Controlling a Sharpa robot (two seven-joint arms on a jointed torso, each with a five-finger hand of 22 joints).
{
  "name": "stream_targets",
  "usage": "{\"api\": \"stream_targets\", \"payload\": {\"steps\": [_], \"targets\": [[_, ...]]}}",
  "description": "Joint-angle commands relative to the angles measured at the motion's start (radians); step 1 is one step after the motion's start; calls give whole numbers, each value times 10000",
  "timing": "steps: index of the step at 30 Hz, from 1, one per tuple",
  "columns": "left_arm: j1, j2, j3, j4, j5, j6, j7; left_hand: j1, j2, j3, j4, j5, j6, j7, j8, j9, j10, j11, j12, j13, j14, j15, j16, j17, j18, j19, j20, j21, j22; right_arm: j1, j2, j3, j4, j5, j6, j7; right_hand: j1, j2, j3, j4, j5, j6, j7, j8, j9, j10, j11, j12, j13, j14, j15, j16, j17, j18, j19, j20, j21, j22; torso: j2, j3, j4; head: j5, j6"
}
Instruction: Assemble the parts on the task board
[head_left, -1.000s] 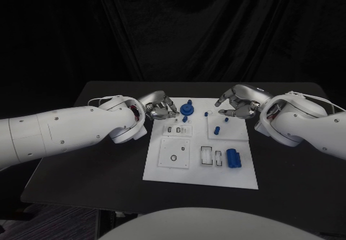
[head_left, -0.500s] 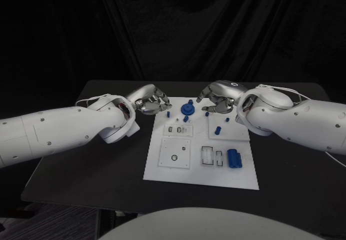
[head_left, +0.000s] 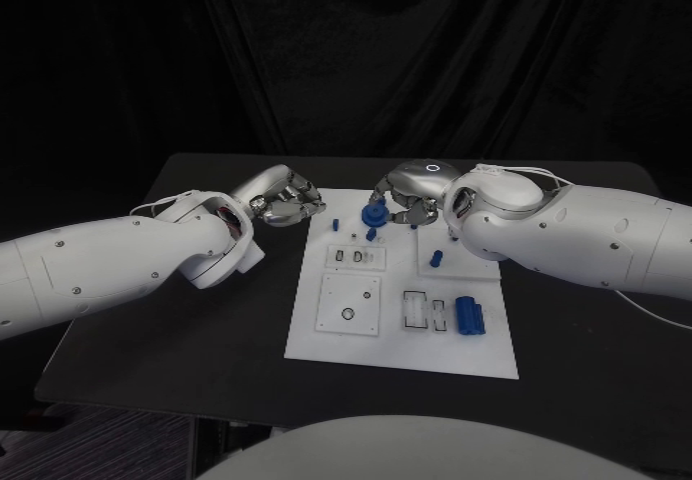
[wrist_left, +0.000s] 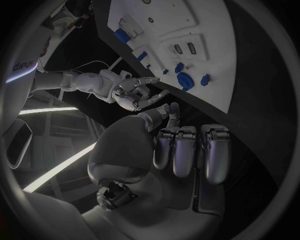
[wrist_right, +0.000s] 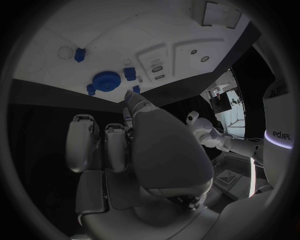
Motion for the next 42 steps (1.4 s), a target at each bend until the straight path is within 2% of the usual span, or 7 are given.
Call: {"api": "stream_targets", "payload": {"steps": [1,3,10,15,19,24,42], "targets": [[7,17,6,-23,437,-4,303,-85,0,138,-58,-1,-65,-24,-42,12,1040,81,36,2629,1057,57,-43,2633,-63,1067,82,-34,2634,-45,112,10,-104,-896,226,-9,-64,-101,-43,-46,-33,-7,-99,-48,-10,512,-136,85,2053,682,-113,70,1432,-209,99,-53,99,1657,95,-95,90,-34,1],[5,26,6,-37,538,35,316,-97,15,152,-59,20,-70,-25,-42,17,1040,80,36,2629,1057,59,-43,2633,-63,1067,86,-34,2634,-57,165,10,-141,-970,267,14,-155,-135,-102,-44,-149,64,-155,-19,16,568,-187,121,2108,691,-160,86,1451,-220,121,-101,142,1688,115,-92,97,-30,1],[2,-18,6,-22,679,96,331,-111,32,177,-68,66,-73,-24,-37,28,1040,79,36,2629,1057,60,-43,2633,-63,1067,92,-34,2634,-111,288,11,-238,-1115,418,135,-300,-211,-229,-40,-425,62,-240,-29,47,617,-251,153,2158,710,-214,133,1511,-236,147,-158,197,1732,188,-157,154,-81,1],[1,-34,6,-21,701,168,308,-113,32,179,-70,71,-73,-24,-36,29,1040,79,36,2629,1057,60,-43,2633,-63,1067,93,-34,2634,-142,340,12,-284,-1365,555,127,-324,-236,-260,-46,-447,86,-269,-16,64,638,-273,167,2180,718,-228,158,1541,-247,166,-170,240,1755,238,-177,181,-150,1],[0,-34,6,-22,708,215,295,-115,33,182,-71,75,-72,-24,-35,31,1040,80,36,2629,1057,61,-43,2633,-63,1067,94,-34,2634,-164,374,13,-313,-1451,648,98,-340,-203,-274,-70,-381,250,-266,74,138,648,-286,173,2192,723,-249,172,1560,-250,168,-197,246,1770,275,-223,245,-213,1],[-3,-31,6,-38,711,267,273,-115,33,184,-73,77,-72,-24,-34,32,1040,80,36,2629,1057,61,-43,2633,-63,1067,94,-34,2634,-197,454,13,-407,-1488,684,77,-403,-158,-300,-84,-316,550,-221,232,275,657,-263,180,2204,728,-240,187,1582,-256,175,-203,258,1795,298,-256,251,-225,1],[-17,37,6,-116,713,452,206,-130,12,223,-131,94,-55,-20,-18,48,1040,81,36,2629,1057,62,-43,2633,-63,1067,103,-34,2634,-317,672,16,-847,-1617,615,-157,-488,-4,-261,-182,2,1154,-115,518,591,657,-182,181,2208,736,-181,200,1603,-260,188,-159,261,1840,262,-233,248,-206,1]]}}
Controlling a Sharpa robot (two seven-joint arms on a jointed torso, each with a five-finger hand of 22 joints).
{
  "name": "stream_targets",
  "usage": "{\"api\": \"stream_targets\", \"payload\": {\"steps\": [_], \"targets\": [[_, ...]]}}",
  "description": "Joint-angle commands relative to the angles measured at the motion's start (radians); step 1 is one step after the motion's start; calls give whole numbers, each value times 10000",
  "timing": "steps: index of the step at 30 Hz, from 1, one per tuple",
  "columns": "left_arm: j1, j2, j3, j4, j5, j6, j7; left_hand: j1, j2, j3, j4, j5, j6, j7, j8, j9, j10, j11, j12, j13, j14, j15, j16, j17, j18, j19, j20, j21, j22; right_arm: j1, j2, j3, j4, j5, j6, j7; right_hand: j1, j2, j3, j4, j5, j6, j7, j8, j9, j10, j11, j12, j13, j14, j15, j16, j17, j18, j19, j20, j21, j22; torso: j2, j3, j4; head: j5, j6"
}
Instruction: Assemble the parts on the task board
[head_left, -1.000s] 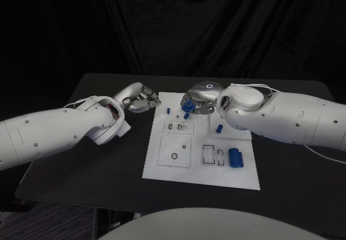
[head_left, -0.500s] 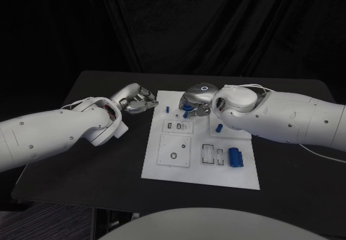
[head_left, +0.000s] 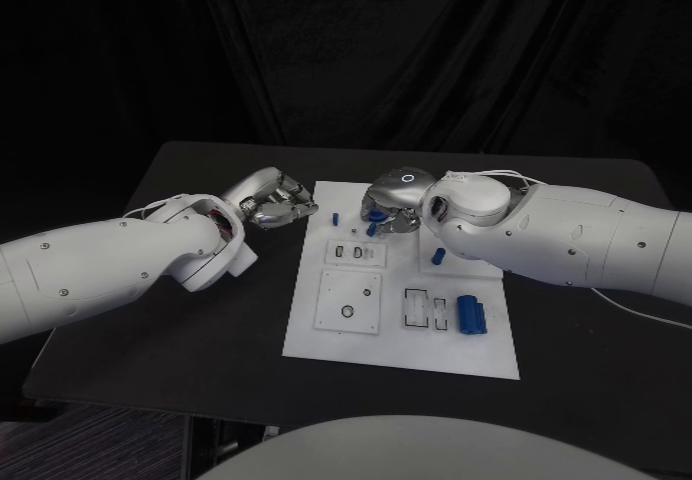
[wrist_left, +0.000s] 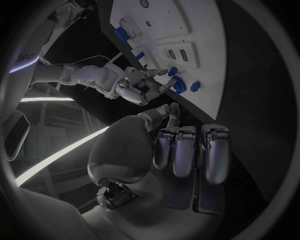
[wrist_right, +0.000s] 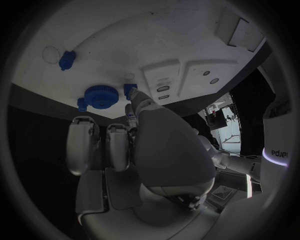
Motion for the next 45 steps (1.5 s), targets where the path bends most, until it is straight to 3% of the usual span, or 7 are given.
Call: {"api": "stream_targets", "payload": {"steps": [1,13,24,29,36,41,45], "targets": [[-11,24,7,-9,71,173,95,-23,38,171,-133,55,20,-52,-21,8,1040,84,36,2629,1058,63,-43,2633,-63,1034,69,-34,2634,-28,0,11,-24,-225,84,-231,-68,67,2,-87,38,96,13,52,44,640,48,31,2214,735,-12,41,1603,-111,100,1,-2,1844,-7,0,12,15,1],[-32,136,8,-129,72,304,62,-56,38,204,-162,86,40,-50,-6,20,1040,87,36,2629,1058,66,-43,2633,-63,1034,77,-34,2634,-90,38,12,-109,-340,163,-179,-274,375,-25,-337,119,1711,-113,918,970,614,-24,16,2198,710,-52,-12,1557,-89,58,-17,-116,1866,0,-1,1,35,1],[-72,236,8,-216,109,424,29,-103,42,231,-176,133,49,-49,4,31,1040,88,36,2629,1058,68,-43,2633,-63,1034,85,-34,2634,-185,75,13,-220,-347,-357,44,-399,532,-26,-343,157,1930,-184,1010,1178,632,-69,27,2216,708,-88,-22,1550,-97,77,-47,-87,1892,-12,-1,0,51,1],[-99,262,8,-254,195,452,37,-148,62,255,-172,182,35,-50,6,42,1040,90,36,2629,1058,70,-43,2633,-63,1034,93,-34,2634,-202,51,13,-227,-347,-744,130,-515,553,-21,-405,569,1910,-200,989,1375,699,-79,65,2276,729,-105,23,1604,-116,117,-70,-19,1932,-18,0,-3,78,1],[-135,273,8,-350,469,441,168,-444,95,132,6,163,-39,-152,31,107,1040,36,36,2629,1058,44,-43,2633,-63,1034,112,-34,2634,-211,-226,13,-39,-29,-2253,684,-707,501,-20,-441,1072,1929,-255,1006,1638,855,-135,163,2426,779,-149,131,1729,-175,239,-104,231,2032,-14,-5,9,145,1],[-178,227,8,-433,836,289,604,-1232,65,-859,960,-57,-11,-359,95,152,1040,-146,36,2629,1058,-118,-43,2633,-63,1034,80,-34,2634,-210,-747,32,424,720,-3710,1303,-753,490,-23,-440,1113,1885,-267,970,1683,918,-140,204,2490,801,-160,186,1793,-196,282,-118,324,2065,-9,-3,-27,280,1],[-218,240,8,-544,1442,298,1040,-1381,90,-1375,1515,-9,-34,-351,63,116,1040,-146,36,2629,1058,-133,-43,2633,-63,1034,95,-34,2634,-206,-1272,55,960,1498,-4624,1763,-819,464,-35,-418,1138,1961,-314,984,1757,976,-96,243,2549,818,-140,227,1839,-217,321,-116,407,2095,-13,0,-7,250,1]]}}
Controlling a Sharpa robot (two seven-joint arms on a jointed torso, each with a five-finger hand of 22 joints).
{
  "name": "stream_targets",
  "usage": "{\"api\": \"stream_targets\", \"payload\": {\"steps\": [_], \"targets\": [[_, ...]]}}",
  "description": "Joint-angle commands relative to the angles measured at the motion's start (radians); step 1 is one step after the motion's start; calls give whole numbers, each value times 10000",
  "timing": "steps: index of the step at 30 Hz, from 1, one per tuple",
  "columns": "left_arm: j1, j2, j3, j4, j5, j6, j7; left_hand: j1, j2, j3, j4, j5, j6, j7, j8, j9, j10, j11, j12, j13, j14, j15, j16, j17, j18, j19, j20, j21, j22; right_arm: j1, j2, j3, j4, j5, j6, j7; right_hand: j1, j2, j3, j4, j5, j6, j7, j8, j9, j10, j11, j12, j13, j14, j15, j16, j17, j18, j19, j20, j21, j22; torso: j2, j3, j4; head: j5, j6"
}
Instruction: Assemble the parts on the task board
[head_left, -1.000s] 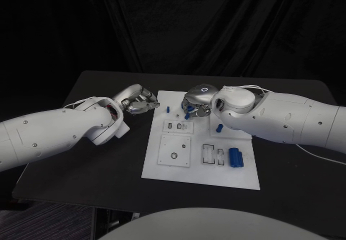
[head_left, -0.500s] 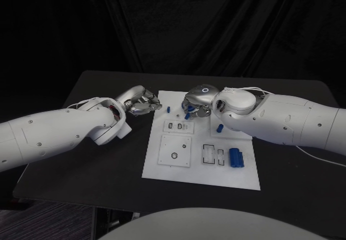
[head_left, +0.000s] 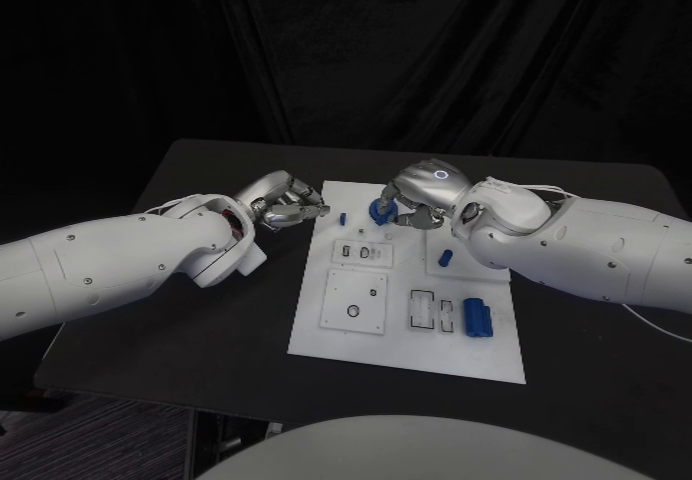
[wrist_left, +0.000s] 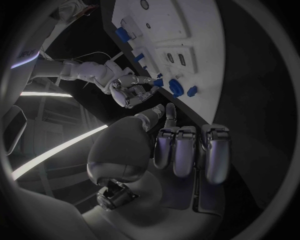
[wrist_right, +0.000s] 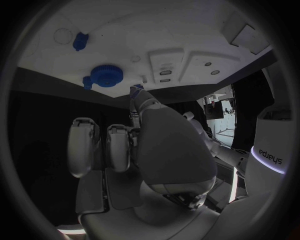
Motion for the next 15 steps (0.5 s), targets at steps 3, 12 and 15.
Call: {"api": "stream_targets", "payload": {"steps": [3,12,15], "targets": [[-79,34,10,-100,1212,23,1201,-111,26,-557,666,19,14,24,-10,-45,1054,-36,36,2629,1057,-38,-43,2633,-63,1069,99,-34,2634,-15,-625,35,742,1689,-2352,1179,-118,2,-19,-2,100,83,-88,72,557,1034,-21,88,2611,868,-37,102,1910,-146,375,-38,168,2136,-14,23,-16,-36,1],[-188,254,11,-343,2874,1294,2913,1016,290,-1072,1026,711,-128,189,-586,-1033,1054,104,36,2629,1057,98,-43,2633,-63,1069,336,-34,2634,-11,-1622,45,2068,3601,-3049,1944,-118,-31,10,-2,181,95,-90,36,624,1040,-28,93,2618,910,-46,209,2033,-187,460,-43,351,2195,-56,32,-75,45,1],[-214,354,11,-458,3501,2155,3198,1236,352,-1092,997,916,-113,192,-614,-1169,1054,114,36,2629,1057,100,-43,2633,-63,1069,381,-34,2634,-11,-1915,43,2484,3870,-3140,2118,-108,-60,28,-7,183,114,-86,12,676,1040,-27,93,2618,941,-49,295,2131,-214,517,-47,473,2232,-88,40,-109,75,1]]}}
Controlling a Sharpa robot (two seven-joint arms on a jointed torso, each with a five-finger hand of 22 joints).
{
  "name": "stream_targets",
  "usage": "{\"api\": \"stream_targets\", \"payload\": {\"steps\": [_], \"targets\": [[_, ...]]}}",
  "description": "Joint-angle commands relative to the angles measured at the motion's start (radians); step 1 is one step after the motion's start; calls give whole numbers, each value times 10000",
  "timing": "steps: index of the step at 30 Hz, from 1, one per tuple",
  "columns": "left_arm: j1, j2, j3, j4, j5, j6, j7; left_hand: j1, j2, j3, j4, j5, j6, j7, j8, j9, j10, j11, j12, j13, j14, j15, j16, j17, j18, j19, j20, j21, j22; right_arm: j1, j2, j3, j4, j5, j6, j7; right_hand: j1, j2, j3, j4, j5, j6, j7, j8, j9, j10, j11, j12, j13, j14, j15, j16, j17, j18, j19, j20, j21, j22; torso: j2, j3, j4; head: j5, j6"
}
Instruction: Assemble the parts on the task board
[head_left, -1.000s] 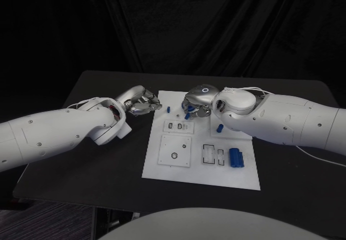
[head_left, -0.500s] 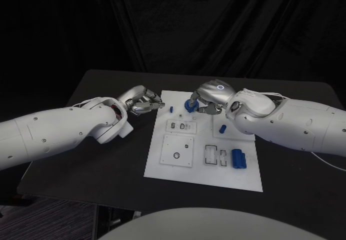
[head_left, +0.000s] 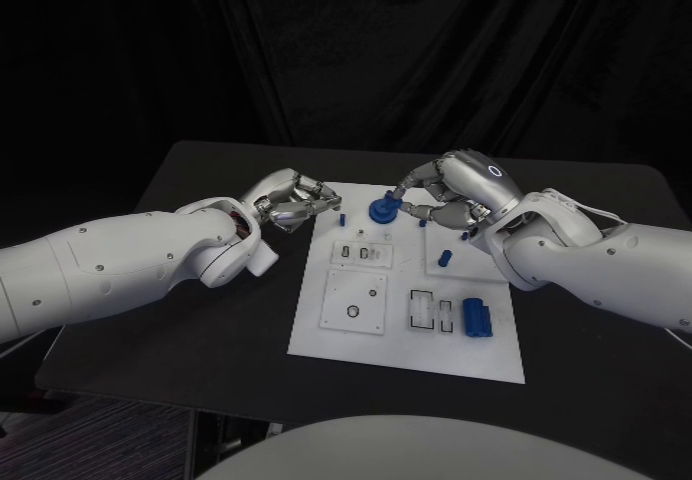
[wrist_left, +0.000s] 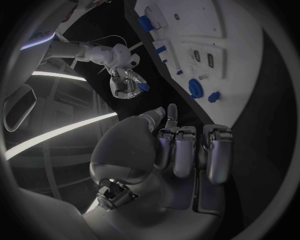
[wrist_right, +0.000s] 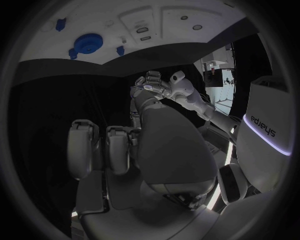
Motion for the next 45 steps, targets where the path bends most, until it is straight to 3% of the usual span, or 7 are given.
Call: {"api": "stream_targets", "payload": {"steps": [1,9,17,22,30,40,45], "targets": [[-36,97,9,-94,1612,1731,1256,117,12,-48,10,84,44,35,-72,-100,1025,84,36,2630,1019,66,-43,2633,-63,1062,94,-35,2634,-11,-223,7,391,1137,-786,675,-54,-10,43,7,22,70,-32,-31,678,1041,-27,26,2619,941,-49,27,2131,-155,519,-48,50,2233,-57,13,-57,33,1],[-99,222,10,-240,3132,4197,1101,16,-101,-948,968,-245,-189,257,-396,-931,1025,307,36,2630,1019,282,-43,2633,-63,1062,338,-35,2634,-12,-687,-10,1195,1313,-1061,1100,-20,-49,66,-8,11,118,-32,-46,727,1041,-31,26,2619,957,-52,70,2181,-171,553,-51,125,2255,-153,56,-179,186,1],[-120,239,10,-167,3566,5514,856,66,-167,-1688,1632,-384,-321,439,-682,-1737,1025,460,36,2630,1019,445,-43,2633,-63,1062,490,-35,2634,-14,-805,-37,1532,1316,-1039,1196,-11,-62,72,-11,14,133,-31,-50,740,1041,-32,26,2619,956,-52,68,2178,-174,559,-52,138,2259,-231,88,-291,391,1],[-126,229,10,-92,3941,6006,856,-229,26,-2206,1701,-871,-306,486,-740,-2125,1025,523,36,2630,1019,519,-43,2633,-63,1062,584,-35,2634,-15,-799,-57,1631,1225,-984,1192,0,-67,80,-15,17,142,-29,-52,748,1041,-32,26,2619,957,-52,70,2179,-171,556,-52,128,2256,-259,92,-332,491,1],[-130,186,10,62,4135,6583,902,-746,260,-2827,1725,-942,-175,484,-654,-2400,1025,538,36,2630,1019,552,-43,2633,-63,1062,650,-35,2634,-18,-786,-72,1751,1081,-866,1136,9,-68,87,-18,18,143,-27,-56,753,1041,-32,26,2619,956,-53,66,2175,-171,555,-52,126,2255,-263,84,-312,491,1],[-132,139,10,244,4168,6679,969,-712,436,-2887,1696,-856,-185,477,-595,-2433,1025,531,36,2630,1019,552,-43,2633,-63,1062,660,-35,2634,-21,-774,-75,1838,959,-777,1085,12,-68,89,-19,16,144,-26,-58,754,1041,-31,26,2619,954,-53,59,2166,-167,548,-52,110,2250,-263,78,-311,493,1],[-134,131,10,261,4171,6639,847,-340,565,-2984,1678,-335,-294,483,-485,-2497,1025,540,36,2630,1019,559,-43,2633,-63,1062,693,-35,2634,-23,-738,-75,1880,944,-721,1068,16,-70,93,-20,10,143,-23,-62,757,1041,-30,26,2619,952,-52,52,2159,-164,544,-52,100,2246,-255,82,-328,512,1]]}}
